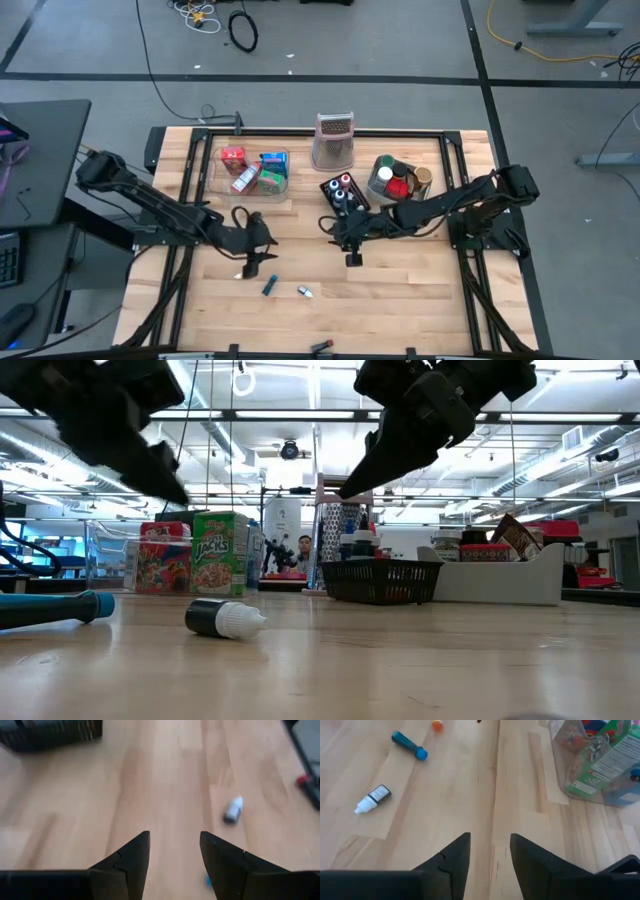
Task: Pick & Place Kitchen Items
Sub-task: Put the small orange food coloring bottle into the black bin
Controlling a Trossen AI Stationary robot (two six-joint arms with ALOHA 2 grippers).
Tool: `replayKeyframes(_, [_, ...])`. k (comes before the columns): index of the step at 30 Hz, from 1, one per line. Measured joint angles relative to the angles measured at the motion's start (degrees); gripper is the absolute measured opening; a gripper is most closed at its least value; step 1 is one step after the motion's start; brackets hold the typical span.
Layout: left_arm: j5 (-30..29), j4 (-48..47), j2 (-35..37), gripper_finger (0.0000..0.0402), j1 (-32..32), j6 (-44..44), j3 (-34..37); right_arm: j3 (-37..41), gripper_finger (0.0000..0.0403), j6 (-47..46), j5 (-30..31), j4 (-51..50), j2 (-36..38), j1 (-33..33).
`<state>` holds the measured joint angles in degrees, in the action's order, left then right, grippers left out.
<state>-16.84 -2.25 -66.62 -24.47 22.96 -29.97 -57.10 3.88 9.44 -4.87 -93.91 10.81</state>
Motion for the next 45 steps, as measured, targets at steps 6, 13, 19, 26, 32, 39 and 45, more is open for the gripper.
replayKeyframes(6, [1.2, -20.4, 0.1, 0.0183, -3.5, 7.3, -6.7, 0.0, 0.0149, -0.2, 0.1, 0.1, 0.0, 0.2])
replayKeyframes(13, [7.7, -22.3, -1.4, 0.0183, -9.2, 19.2, -4.3, 0.0, 0.0149, -0.2, 0.1, 0.2, 0.0, 0.2])
replayKeyframes(19, [7.0, -22.3, -6.9, 0.0183, -13.9, 21.5, -3.5, 0.0, 0.0149, -0.2, 0.1, 0.2, 0.0, 0.2])
replayKeyframes(26, [5.5, -23.2, -14.7, 0.0183, -15.7, 23.7, -3.7, 0.0, 0.0149, -0.2, 0.1, 0.2, 0.0, 0.2])
replayKeyframes(32, [4.9, -23.7, -17.2, 0.0182, -15.8, 23.6, -3.9, 0.0, 0.0149, -0.2, 0.1, 0.2, 0.0, 0.2])
replayKeyframes(39, [3.7, -23.4, -17.5, 0.0138, -15.3, 25.1, -4.2, 0.0, 0.0149, -0.2, 0.1, 0.2, 0.0, 0.2])
replayKeyframes(45, [3.5, -23.0, -17.5, 0.0092, -13.4, 28.8, -4.2, 0.0, 0.0149, -0.1, 0.1, 0.2, 0.0, 0.2])
